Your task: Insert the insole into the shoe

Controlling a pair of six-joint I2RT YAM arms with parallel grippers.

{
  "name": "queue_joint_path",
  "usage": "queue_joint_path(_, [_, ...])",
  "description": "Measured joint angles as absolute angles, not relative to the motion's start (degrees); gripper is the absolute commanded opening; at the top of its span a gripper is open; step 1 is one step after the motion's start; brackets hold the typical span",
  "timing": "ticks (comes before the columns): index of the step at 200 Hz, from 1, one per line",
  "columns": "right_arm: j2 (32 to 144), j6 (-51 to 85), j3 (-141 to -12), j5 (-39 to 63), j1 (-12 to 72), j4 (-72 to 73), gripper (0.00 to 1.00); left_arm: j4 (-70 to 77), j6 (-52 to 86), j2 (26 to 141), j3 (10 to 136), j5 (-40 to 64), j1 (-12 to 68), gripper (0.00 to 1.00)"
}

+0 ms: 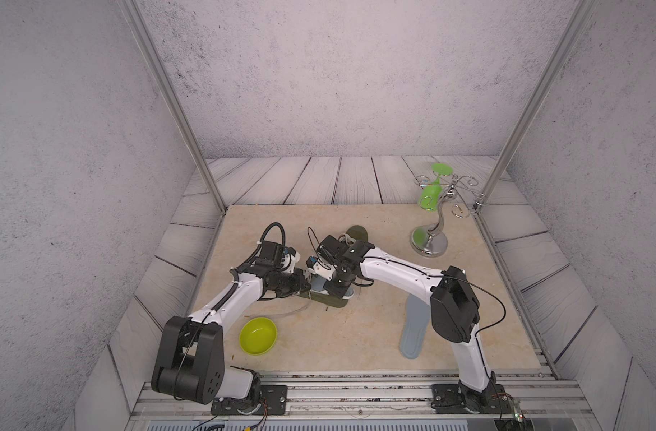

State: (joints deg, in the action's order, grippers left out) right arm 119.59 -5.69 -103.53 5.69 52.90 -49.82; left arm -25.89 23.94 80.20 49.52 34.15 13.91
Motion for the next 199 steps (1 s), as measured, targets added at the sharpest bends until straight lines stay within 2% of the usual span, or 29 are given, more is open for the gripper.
queue_joint_path(115, [123.2,-3.0,-103.5,10.9,51.2,-42.5,0.28,-25.0,21.6,81.1,49.2,34.6,12.1,0.00])
queue_joint_path(199, [128.0,-3.3,-109.1,12.1,50.5,-42.6,0.28,-25.6,19.3,84.1,49.5,35.7,10.9,0.00])
